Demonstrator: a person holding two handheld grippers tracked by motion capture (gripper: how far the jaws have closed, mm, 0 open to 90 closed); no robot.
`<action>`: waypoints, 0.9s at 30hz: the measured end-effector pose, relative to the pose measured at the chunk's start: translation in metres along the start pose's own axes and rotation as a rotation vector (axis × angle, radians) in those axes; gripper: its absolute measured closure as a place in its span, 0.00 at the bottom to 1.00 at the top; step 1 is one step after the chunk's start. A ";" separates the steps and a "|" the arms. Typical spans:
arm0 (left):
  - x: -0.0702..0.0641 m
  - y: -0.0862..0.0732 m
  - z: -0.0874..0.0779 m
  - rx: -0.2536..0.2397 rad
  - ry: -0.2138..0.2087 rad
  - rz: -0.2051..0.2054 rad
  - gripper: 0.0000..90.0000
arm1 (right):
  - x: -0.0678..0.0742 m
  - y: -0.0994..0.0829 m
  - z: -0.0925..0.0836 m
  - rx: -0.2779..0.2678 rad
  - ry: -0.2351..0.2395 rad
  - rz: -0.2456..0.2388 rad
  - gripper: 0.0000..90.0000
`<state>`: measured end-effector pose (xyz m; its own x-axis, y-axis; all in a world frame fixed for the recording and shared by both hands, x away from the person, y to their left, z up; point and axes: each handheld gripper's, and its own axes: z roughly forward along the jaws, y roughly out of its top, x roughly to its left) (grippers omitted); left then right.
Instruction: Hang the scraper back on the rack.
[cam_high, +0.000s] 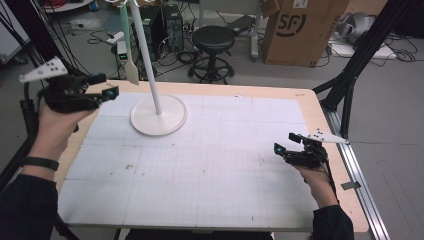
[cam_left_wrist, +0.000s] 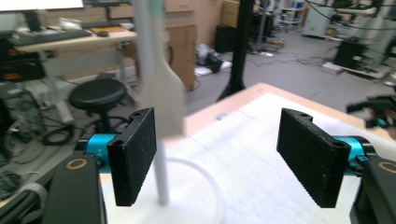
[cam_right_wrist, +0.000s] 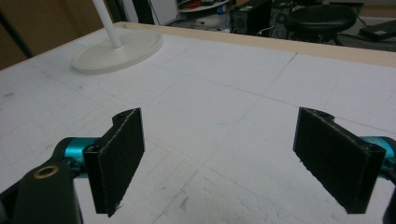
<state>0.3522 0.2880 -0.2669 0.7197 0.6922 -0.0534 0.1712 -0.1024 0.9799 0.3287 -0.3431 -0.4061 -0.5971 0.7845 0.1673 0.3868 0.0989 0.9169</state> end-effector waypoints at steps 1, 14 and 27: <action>-0.002 -0.009 0.001 0.001 -0.011 -0.005 0.31 | 0.000 0.000 0.000 0.000 0.000 -0.001 0.18; -0.024 -0.095 0.017 0.034 -0.091 -0.005 0.28 | 0.000 -0.002 0.001 0.029 -0.007 -0.025 0.17; -0.024 -0.120 0.018 0.041 -0.108 -0.046 0.27 | -0.001 -0.004 -0.001 0.038 -0.008 -0.025 0.17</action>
<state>0.3261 0.2706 -0.3866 0.7785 0.6158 -0.1209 0.2318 -0.1031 0.9673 0.3271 -0.3455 -0.4095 -0.6009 0.7867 0.1416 0.3983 0.1411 0.9063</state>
